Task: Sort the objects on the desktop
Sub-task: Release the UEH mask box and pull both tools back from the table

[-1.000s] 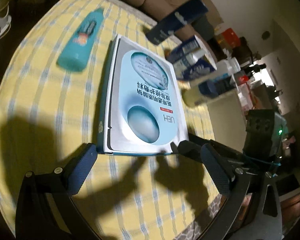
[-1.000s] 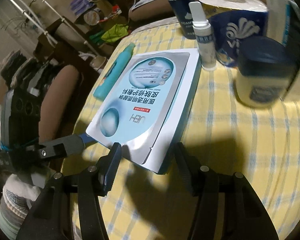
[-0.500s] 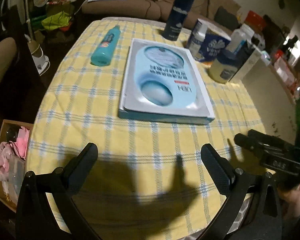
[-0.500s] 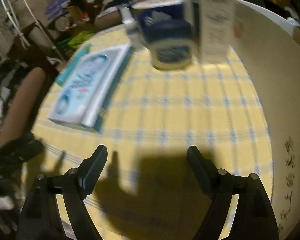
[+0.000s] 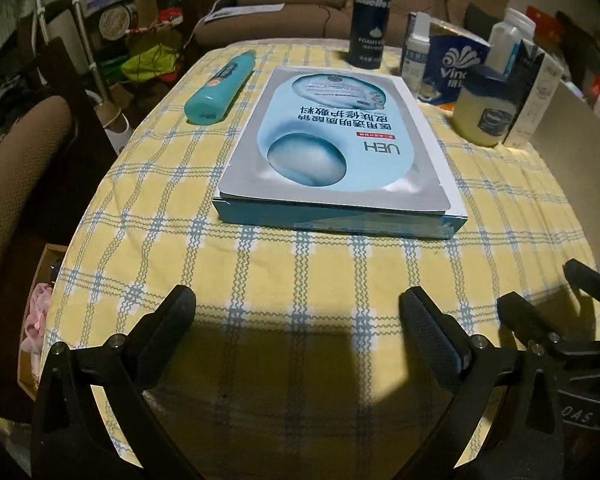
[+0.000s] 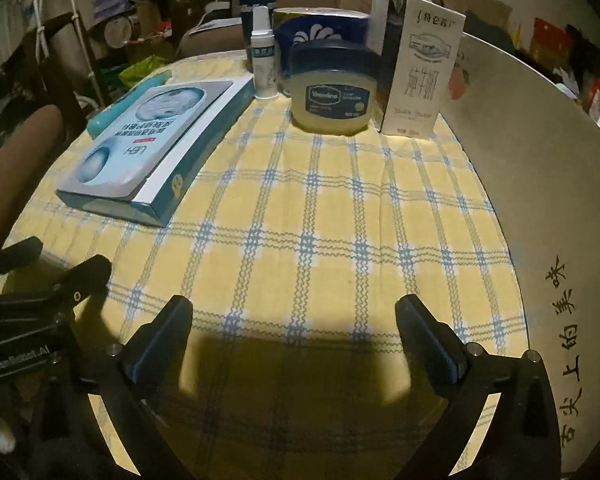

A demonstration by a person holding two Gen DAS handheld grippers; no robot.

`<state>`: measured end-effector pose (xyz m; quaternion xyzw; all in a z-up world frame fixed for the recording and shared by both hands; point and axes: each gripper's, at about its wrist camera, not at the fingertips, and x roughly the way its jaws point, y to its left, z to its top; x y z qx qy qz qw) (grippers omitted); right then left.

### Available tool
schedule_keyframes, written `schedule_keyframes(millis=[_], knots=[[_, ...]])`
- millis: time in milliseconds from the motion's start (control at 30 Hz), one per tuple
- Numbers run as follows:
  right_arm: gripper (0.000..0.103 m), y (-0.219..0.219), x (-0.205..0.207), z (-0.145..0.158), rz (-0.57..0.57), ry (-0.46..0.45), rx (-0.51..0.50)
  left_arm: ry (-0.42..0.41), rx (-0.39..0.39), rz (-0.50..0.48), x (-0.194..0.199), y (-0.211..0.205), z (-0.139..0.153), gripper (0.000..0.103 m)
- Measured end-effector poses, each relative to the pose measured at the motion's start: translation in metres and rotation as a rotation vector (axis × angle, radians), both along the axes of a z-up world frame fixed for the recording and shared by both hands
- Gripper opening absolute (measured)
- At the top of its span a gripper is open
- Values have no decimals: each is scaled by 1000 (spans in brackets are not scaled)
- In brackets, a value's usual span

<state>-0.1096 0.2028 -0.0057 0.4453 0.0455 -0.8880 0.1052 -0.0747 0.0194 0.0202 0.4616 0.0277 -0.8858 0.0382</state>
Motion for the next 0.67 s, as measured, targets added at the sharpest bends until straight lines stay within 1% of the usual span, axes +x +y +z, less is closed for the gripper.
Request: schedule_keyframes(millis=[667], knots=[[103, -2, 0, -1, 0, 1, 7, 2, 4, 0, 0, 1, 0, 103]])
